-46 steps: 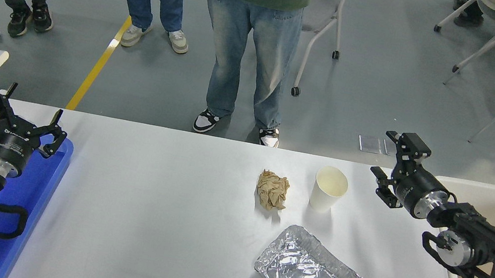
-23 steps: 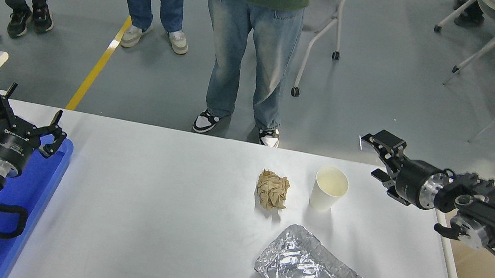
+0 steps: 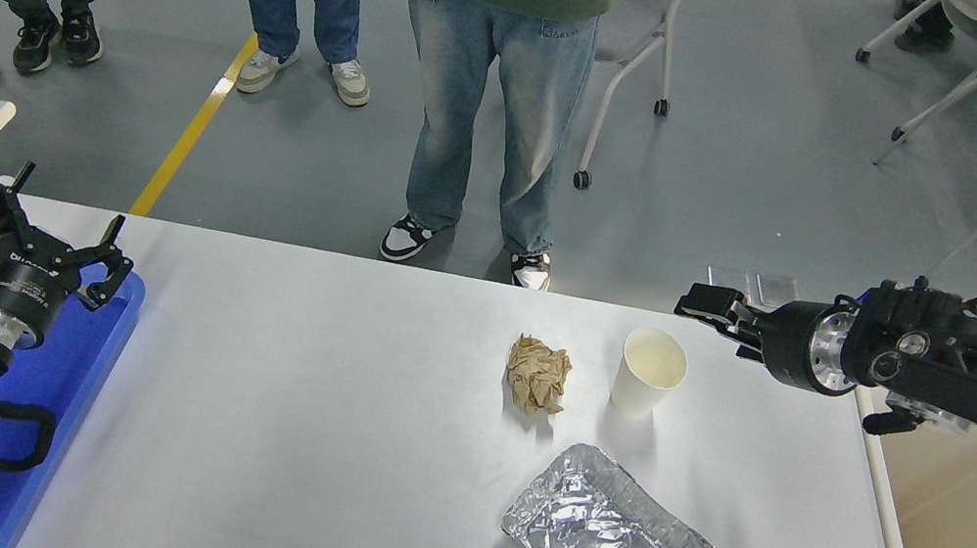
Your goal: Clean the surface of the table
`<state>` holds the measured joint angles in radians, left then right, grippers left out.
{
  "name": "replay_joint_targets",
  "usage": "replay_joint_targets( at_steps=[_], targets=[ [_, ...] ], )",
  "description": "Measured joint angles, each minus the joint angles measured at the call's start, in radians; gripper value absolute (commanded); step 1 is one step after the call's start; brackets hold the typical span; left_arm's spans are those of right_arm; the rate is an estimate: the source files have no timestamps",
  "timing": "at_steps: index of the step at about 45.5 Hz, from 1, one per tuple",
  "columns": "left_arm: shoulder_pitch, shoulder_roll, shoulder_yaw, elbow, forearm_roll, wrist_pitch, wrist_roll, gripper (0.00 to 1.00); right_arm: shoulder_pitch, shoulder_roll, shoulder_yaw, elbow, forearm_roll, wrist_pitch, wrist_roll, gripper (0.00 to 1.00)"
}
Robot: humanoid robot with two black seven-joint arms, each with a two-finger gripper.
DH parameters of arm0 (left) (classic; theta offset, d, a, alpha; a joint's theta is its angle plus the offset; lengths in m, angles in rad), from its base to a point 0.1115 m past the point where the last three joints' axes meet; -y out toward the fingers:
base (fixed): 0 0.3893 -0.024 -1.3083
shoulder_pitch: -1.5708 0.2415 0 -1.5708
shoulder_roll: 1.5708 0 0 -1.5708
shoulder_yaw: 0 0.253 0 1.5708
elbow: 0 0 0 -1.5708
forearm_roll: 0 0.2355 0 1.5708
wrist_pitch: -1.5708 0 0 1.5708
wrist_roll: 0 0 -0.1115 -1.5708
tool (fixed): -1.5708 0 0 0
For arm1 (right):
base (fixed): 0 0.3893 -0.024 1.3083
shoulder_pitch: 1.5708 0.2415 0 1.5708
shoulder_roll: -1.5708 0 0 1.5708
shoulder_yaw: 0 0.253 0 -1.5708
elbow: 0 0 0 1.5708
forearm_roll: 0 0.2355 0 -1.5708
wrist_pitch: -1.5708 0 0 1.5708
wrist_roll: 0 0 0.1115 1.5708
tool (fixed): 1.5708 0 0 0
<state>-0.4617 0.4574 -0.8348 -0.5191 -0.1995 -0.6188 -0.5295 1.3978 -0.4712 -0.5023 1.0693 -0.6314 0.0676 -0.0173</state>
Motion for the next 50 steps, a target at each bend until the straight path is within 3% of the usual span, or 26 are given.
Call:
replay_joint_targets(
  at_steps=[28, 34, 44, 50],
  targets=[
    [0.0, 0.0, -0.001, 0.0, 0.0, 0.0, 0.0, 1.0, -0.095, 0.221, 0.026, -0.31, -0.096, 0.113, -0.06, 0.98],
    [0.0, 0.0, -0.001, 0.0, 0.0, 0.0, 0.0, 1.0, -0.123, 0.258, 0.033, -0.375, -0.099, 0.117, -0.06, 0.88],
    [0.0, 0.0, -0.001, 0.0, 0.0, 0.0, 0.0, 1.0, -0.161, 0.298, 0.036, -0.456, -0.103, 0.118, -0.06, 0.88],
    [0.0, 0.0, 0.0, 0.0, 0.0, 0.0, 0.0, 1.0, -0.175, 0.309, 0.035, -0.483, -0.104, 0.118, -0.059, 0.82]
  ],
)
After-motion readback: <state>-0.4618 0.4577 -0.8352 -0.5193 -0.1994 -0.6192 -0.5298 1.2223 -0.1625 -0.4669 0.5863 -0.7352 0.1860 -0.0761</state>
